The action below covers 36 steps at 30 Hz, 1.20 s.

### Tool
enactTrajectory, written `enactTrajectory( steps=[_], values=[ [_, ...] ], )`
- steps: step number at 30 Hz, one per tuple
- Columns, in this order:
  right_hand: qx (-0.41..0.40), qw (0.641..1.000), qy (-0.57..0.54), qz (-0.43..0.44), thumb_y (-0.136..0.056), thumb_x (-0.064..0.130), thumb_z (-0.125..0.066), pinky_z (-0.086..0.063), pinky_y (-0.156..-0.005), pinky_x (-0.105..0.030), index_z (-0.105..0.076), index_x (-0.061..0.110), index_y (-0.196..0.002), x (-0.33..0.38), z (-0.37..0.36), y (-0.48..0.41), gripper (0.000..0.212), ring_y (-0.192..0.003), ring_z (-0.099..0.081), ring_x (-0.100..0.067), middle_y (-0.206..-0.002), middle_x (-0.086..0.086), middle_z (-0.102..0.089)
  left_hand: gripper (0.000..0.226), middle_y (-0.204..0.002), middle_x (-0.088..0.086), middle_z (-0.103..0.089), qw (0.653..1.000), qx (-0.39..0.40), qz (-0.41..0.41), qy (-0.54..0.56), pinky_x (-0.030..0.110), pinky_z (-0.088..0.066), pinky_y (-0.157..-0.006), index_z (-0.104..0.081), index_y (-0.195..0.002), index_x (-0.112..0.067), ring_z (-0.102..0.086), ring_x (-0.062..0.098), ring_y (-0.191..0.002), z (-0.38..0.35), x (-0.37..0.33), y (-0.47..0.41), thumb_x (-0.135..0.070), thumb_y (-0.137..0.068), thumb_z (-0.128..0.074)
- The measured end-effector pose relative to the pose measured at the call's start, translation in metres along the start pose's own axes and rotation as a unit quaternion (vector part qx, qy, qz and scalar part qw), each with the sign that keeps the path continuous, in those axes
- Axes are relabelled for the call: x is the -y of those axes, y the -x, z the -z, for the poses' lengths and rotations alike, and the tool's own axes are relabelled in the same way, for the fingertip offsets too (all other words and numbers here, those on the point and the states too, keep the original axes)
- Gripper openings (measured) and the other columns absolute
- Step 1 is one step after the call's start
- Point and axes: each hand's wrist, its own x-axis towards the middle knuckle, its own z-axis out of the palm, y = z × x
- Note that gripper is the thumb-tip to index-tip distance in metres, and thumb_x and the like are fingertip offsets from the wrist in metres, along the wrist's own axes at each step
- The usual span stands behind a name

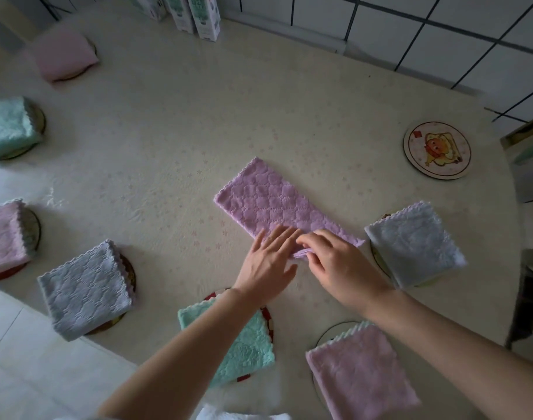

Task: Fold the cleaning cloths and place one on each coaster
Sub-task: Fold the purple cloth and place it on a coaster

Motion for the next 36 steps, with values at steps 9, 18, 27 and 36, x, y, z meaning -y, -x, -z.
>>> enactTrajectory(
  steps=[9,18,27,36],
  values=[
    [0.081,0.994,-0.065,0.036,-0.084,-0.005,-0.046,-0.046,-0.091,-0.024,-0.062,0.014,-0.12,-0.037,0.003,0.005,0.043,-0.106,-0.06,-0.014,-0.115,0.0,-0.064,0.039,-0.131,0.006,-0.06,0.986,0.016,-0.128,0.103,0.038,-0.036,-0.11,-0.064,-0.123,-0.013,-0.049,0.021,-0.129,-0.01,0.008,0.021,-0.014,-0.085,-0.055],
    [0.167,0.974,0.082,0.13,-0.062,-0.023,-0.06,-0.046,-0.101,-0.033,-0.052,0.017,-0.133,-0.1,-0.016,0.046,0.082,-0.128,-0.049,-0.019,-0.141,-0.002,-0.049,0.038,-0.129,0.005,-0.061,0.984,0.039,-0.096,0.143,0.031,-0.041,-0.107,-0.066,-0.119,-0.009,-0.049,0.014,-0.129,-0.001,0.014,0.046,-0.014,-0.085,-0.049],
    [0.124,0.987,-0.09,-0.05,-0.079,0.021,-0.064,-0.046,-0.079,-0.025,-0.05,0.03,-0.133,-0.087,-0.019,0.011,0.057,-0.096,-0.053,-0.007,-0.097,0.014,-0.059,0.016,-0.076,0.002,-0.07,0.945,0.034,0.188,0.265,0.032,-0.056,-0.059,-0.072,-0.095,-0.008,-0.058,0.006,-0.055,0.02,0.018,0.018,-0.002,-0.087,-0.059],
    [0.098,0.944,-0.187,-0.253,-0.089,0.032,-0.062,-0.02,-0.053,-0.033,-0.031,0.018,-0.054,-0.086,-0.035,-0.071,0.049,-0.051,-0.028,-0.014,-0.051,0.003,-0.03,0.036,-0.098,0.018,-0.069,0.717,0.056,0.464,0.518,0.043,-0.059,-0.07,-0.063,-0.099,-0.003,-0.069,0.031,-0.083,0.03,0.039,-0.034,-0.037,-0.094,-0.054]
  ],
)
